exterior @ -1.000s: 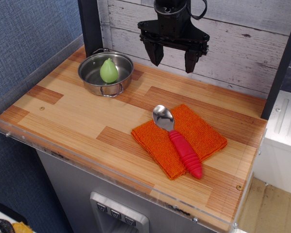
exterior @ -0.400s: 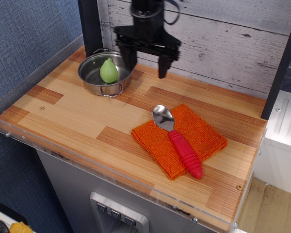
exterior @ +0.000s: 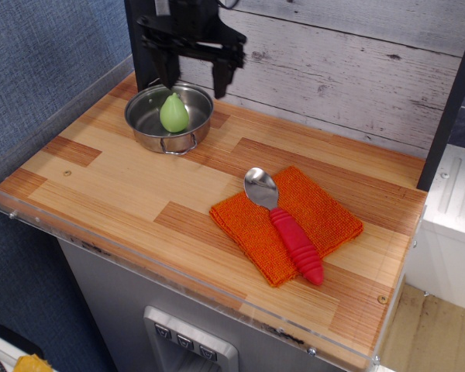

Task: Move the green vegetable from the bowl to behind the cloth

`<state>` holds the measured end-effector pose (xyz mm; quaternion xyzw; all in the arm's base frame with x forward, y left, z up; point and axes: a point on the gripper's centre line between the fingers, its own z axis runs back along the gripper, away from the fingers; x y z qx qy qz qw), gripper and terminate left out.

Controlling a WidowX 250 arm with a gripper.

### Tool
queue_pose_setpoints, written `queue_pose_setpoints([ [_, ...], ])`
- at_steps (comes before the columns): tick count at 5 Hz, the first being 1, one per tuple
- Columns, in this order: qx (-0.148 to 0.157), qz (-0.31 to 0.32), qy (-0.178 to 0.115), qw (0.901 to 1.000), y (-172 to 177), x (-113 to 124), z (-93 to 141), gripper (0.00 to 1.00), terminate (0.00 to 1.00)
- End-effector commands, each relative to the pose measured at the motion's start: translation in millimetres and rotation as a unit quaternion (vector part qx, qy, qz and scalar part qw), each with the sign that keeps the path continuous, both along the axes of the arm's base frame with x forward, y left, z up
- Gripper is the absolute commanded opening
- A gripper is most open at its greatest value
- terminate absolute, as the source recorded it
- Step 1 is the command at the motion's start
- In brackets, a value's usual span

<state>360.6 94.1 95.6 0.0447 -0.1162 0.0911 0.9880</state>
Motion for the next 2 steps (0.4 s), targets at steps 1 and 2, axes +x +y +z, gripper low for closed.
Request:
queue_pose_setpoints([
  [1,0.011,0.026,-0.007,0.9996,36.0,11.7,0.7,1.00,0.00],
  [2,0.007,0.023,-0.004,0.9997,45.2,13.9,-8.5,1.00,0.00],
])
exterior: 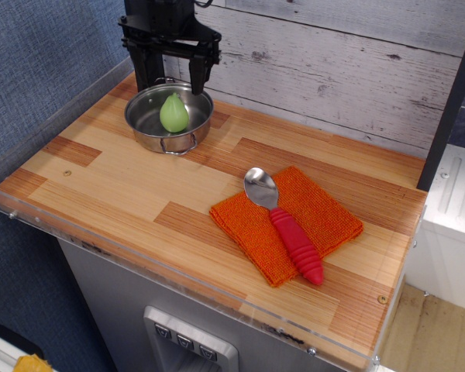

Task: Move the green vegetable from the bowl to behind the cloth

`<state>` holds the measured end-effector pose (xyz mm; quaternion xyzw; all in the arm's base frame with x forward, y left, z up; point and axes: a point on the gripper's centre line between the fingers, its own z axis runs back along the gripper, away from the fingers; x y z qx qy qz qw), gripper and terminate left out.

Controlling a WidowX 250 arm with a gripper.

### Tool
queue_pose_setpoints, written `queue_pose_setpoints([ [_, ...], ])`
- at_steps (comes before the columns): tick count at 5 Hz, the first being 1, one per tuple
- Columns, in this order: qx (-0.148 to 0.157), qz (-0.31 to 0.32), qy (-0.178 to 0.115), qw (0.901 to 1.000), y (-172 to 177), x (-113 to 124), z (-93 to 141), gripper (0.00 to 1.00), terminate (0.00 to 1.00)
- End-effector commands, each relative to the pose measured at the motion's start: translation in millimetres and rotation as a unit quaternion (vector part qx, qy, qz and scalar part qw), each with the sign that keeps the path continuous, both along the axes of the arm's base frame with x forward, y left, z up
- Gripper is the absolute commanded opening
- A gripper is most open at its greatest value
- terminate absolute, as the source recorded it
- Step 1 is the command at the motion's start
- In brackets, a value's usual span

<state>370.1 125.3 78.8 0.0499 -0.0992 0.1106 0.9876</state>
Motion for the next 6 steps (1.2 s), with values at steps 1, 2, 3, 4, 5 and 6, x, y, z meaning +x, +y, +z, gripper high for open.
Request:
queue_pose_setpoints([
  [1,0.007,0.002,-0.017,0.9998,18.1,1.9,3.7,1.00,0.00],
  [2,0.006,0.007,-0.009,0.9999,21.6,0.8,-3.8,1.00,0.00],
  [3,0.001,0.003,-0.006,1.0000,22.4,0.9,-10.0,1.00,0.00],
  [4,0.000,0.006,0.003,1.0000,24.5,-0.9,-16.7,1.00,0.00],
  [5,-0.003,0.005,0.011,0.9999,24.5,-0.2,-24.8,1.00,0.00],
  [6,-0.006,0.008,0.019,0.9998,25.9,0.7,-32.9,1.00,0.00],
])
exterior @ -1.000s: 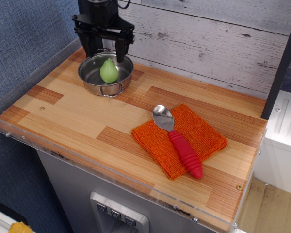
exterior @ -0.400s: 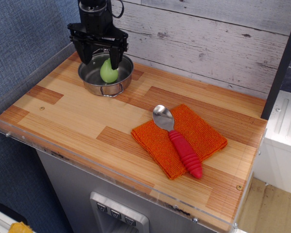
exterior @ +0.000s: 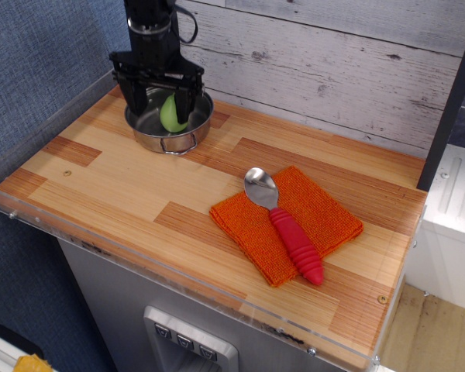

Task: Move the green vegetable from the bowl to behind the cloth

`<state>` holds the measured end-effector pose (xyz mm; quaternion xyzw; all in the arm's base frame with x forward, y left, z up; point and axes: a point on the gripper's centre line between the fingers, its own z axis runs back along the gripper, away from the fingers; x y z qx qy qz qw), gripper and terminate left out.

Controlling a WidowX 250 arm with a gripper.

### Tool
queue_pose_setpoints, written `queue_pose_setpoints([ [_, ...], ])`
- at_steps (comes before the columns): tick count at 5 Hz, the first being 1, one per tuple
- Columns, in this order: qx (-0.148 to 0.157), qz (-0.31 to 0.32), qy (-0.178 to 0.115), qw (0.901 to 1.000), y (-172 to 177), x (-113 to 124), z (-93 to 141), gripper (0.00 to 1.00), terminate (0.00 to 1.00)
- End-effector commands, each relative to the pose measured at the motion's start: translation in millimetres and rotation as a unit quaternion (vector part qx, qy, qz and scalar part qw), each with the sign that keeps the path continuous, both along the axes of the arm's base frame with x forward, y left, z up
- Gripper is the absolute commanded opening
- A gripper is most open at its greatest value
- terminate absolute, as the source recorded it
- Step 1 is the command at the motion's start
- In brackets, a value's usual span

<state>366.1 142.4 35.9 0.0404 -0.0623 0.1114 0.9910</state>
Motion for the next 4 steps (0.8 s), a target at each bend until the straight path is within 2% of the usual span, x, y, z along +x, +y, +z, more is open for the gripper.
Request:
queue_pose_setpoints([
  [1,0.005,0.011,-0.014,0.9998,10.7,5.3,6.0,1.00,0.00],
  [4,0.005,0.017,-0.015,0.9997,14.1,6.5,2.4,1.00,0.00],
])
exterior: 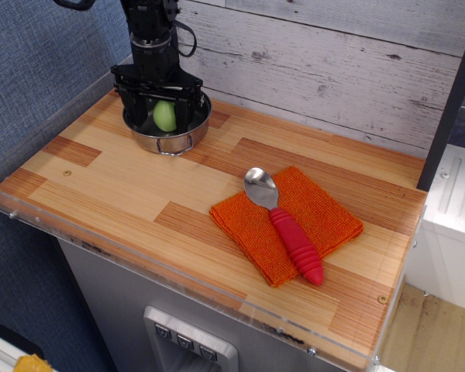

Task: Move the green vegetable from the bowl to behind the cloth

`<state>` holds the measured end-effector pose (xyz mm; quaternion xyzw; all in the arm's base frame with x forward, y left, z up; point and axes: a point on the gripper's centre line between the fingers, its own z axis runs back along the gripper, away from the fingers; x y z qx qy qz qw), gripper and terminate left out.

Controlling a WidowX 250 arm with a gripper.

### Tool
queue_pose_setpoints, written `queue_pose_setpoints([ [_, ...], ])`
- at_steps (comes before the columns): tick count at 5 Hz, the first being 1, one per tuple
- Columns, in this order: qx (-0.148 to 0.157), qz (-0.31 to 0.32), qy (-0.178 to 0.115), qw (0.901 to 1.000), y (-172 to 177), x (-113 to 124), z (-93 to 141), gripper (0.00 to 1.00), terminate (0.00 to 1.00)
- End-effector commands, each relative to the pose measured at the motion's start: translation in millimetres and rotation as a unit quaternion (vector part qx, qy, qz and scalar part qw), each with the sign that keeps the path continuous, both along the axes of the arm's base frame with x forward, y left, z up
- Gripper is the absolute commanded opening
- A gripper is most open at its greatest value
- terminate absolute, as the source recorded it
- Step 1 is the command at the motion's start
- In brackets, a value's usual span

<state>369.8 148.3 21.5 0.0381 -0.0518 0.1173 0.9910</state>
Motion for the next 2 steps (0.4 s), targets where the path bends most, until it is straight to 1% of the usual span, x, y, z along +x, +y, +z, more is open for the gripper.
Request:
queue_pose_setpoints([
  [1,0.009,0.012,-0.025,0.9996,9.0,2.7,16.3,0.00,0.00],
  [2,0.017,0.020,-0.022,0.9994,9.2,1.4,19.1,0.00,0.00],
])
